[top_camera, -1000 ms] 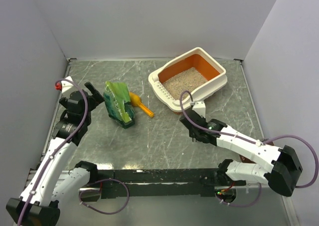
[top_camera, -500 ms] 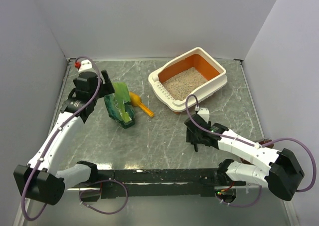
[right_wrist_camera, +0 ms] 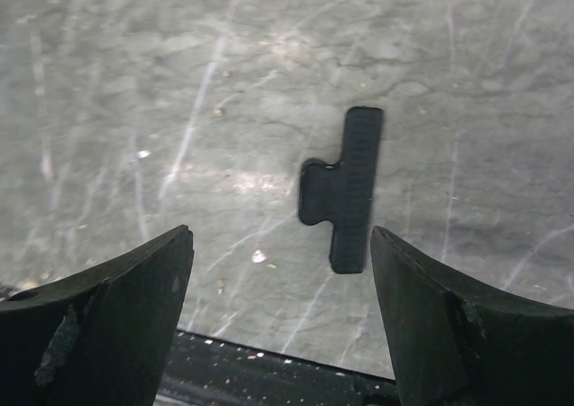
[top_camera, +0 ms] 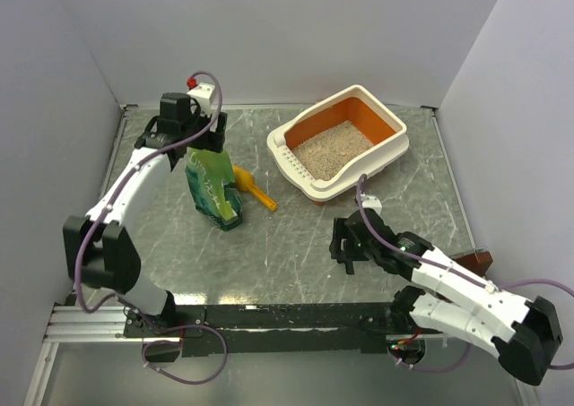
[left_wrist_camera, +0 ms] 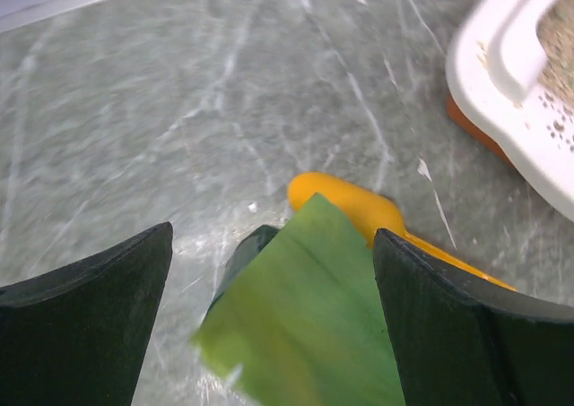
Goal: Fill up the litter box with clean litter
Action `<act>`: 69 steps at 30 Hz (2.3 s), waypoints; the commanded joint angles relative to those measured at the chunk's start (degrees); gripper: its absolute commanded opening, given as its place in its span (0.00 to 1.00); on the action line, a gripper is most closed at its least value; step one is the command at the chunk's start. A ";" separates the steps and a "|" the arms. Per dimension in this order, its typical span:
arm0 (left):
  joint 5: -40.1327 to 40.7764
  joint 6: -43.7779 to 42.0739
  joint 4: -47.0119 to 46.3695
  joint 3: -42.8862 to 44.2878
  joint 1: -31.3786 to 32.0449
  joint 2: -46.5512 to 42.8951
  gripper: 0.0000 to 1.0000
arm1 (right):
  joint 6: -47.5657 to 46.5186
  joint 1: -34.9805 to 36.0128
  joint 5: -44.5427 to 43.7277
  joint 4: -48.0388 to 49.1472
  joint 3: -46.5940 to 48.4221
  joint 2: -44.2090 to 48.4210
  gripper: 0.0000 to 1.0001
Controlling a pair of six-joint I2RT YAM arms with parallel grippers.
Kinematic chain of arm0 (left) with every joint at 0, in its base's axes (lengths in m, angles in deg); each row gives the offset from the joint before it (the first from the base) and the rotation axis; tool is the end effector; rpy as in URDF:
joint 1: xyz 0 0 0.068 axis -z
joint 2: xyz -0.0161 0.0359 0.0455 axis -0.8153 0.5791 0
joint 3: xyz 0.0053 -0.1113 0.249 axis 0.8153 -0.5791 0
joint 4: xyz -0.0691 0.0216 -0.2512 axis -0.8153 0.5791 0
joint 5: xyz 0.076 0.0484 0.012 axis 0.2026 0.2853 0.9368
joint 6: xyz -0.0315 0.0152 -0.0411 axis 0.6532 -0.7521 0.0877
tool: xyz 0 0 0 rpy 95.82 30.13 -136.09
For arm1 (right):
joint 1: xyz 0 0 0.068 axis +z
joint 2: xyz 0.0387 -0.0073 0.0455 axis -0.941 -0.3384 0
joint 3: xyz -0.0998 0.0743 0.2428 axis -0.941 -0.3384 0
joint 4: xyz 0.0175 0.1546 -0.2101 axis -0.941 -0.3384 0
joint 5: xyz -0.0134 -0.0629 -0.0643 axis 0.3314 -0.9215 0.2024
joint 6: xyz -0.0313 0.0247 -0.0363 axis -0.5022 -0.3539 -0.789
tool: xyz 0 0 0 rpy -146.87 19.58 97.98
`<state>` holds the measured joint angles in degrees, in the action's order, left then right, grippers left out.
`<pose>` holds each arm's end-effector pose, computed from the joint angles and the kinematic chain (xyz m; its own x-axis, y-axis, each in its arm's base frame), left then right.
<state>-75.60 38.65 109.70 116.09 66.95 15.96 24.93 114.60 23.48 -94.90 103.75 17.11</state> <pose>0.3421 -0.0748 0.3442 -0.4846 0.1276 -0.8654 0.2257 0.9741 0.0172 0.1254 0.1118 0.2169 -0.8076 0.0638 -0.5863 -0.1017 0.9642 0.2450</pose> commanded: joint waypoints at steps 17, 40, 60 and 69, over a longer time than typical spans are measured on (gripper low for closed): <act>-40.04 -12.23 12.08 12.95 -9.35 16.26 0.97 | -4.31 1.06 10.91 -0.68 -3.04 11.70 0.88; -36.18 -11.36 14.53 17.50 -12.16 21.45 0.99 | -4.13 2.11 10.55 -0.60 -3.48 11.87 0.89; -44.96 -11.97 28.16 27.71 -14.27 31.56 0.93 | -5.89 2.38 15.30 1.51 -4.18 11.09 0.90; -47.95 -13.11 28.25 24.82 -14.27 28.49 0.90 | -6.33 2.99 16.18 2.30 -4.62 10.82 0.90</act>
<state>-119.53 27.04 136.23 141.64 52.57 48.76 19.27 116.85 38.91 -94.87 99.94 27.78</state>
